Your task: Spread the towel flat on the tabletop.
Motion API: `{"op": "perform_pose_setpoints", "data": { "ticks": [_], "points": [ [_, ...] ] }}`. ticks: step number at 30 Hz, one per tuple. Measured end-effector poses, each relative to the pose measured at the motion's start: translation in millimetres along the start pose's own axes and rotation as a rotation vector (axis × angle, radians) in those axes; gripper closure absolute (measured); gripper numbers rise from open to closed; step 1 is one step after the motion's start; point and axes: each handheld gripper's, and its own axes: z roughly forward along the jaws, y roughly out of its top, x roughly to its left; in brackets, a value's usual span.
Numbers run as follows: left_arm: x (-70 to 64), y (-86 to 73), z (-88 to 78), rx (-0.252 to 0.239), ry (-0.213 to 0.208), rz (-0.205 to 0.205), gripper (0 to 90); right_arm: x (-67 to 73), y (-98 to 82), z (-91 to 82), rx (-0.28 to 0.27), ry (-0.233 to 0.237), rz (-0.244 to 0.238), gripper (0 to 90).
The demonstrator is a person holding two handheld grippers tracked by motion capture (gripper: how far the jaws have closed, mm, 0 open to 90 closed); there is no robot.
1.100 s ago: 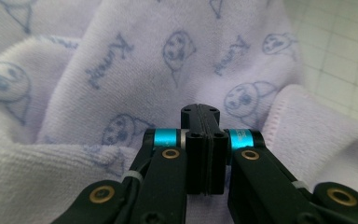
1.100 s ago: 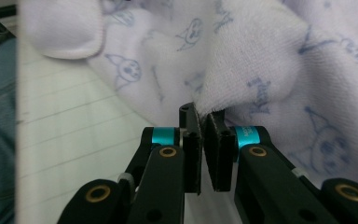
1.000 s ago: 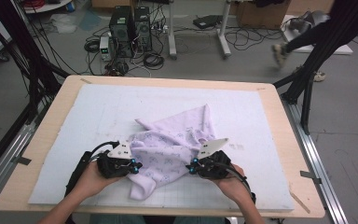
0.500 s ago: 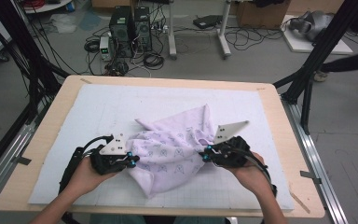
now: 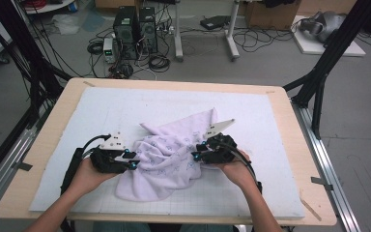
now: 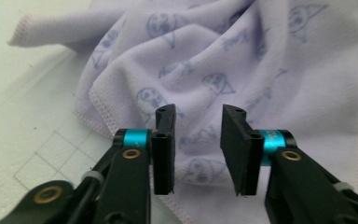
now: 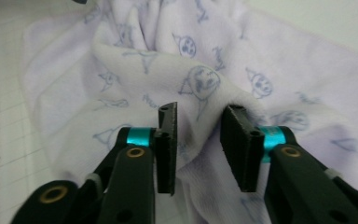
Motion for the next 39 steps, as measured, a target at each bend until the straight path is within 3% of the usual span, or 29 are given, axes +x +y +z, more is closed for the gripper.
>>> {"op": "perform_pose_setpoints", "data": {
  "ticks": [5,8,15,16,18,19,21,22,27,31,34,39],
  "points": [
    [-13.8,-2.5,-5.0,0.02,-0.019,0.054,59.9,16.2,-9.2,-31.7,-0.065,-0.021,-0.023,63.8],
    [-16.4,-9.6,1.7,0.048,-0.024,0.056,58.1,30.0,-20.9,-36.7,-0.059,-0.018,-0.053,62.8],
    [-18.1,-29.2,23.5,0.107,-0.031,0.039,55.6,40.3,-42.3,-2.5,0.009,-0.02,-0.065,59.9],
    [-18.6,-30.8,24.2,0.094,-0.024,0.045,56.3,40.6,-44.1,5.3,0.022,-0.015,-0.063,60.6],
    [-18.4,-29.4,23.3,0.1,-0.019,0.052,63.8,39.6,-45.7,16.2,0.036,-0.005,-0.055,65.9],
    [-18.3,-29.5,23.3,0.102,-0.018,0.05,72.1,38.6,-46.1,19.8,0.033,0.007,-0.059,71.6],
    [-17.6,-29.0,22.8,0.103,-0.026,0.043,82.7,38.6,-45.6,21.6,0.028,0.042,-0.063,83.8],
    [-17.9,-28.7,22.1,0.105,-0.028,0.045,84.3,38.6,-45.4,20.6,0.023,0.049,-0.07,85.4],
    [-30.2,-21.6,10.8,0.06,-0.029,0.076,85.6,42.5,-47.7,-1.1,-0.006,0.076,-0.068,86.7],
    [-44.3,-8.2,-2.1,0.02,-0.049,0.102,85.7,52.6,-51.6,-28.0,-0.03,0.065,-0.062,86.8],
    [-55.7,2.3,-9.9,0.005,-0.065,0.127,85.7,62.2,-53.6,-49.9,-0.033,0.055,-0.083,86.9],
    [-66.3,12.1,-13.8,-0.016,-0.093,0.147,85.7,70.7,-52.5,-84.7,-0.026,0.026,-0.086,86.9]
  ]
}}
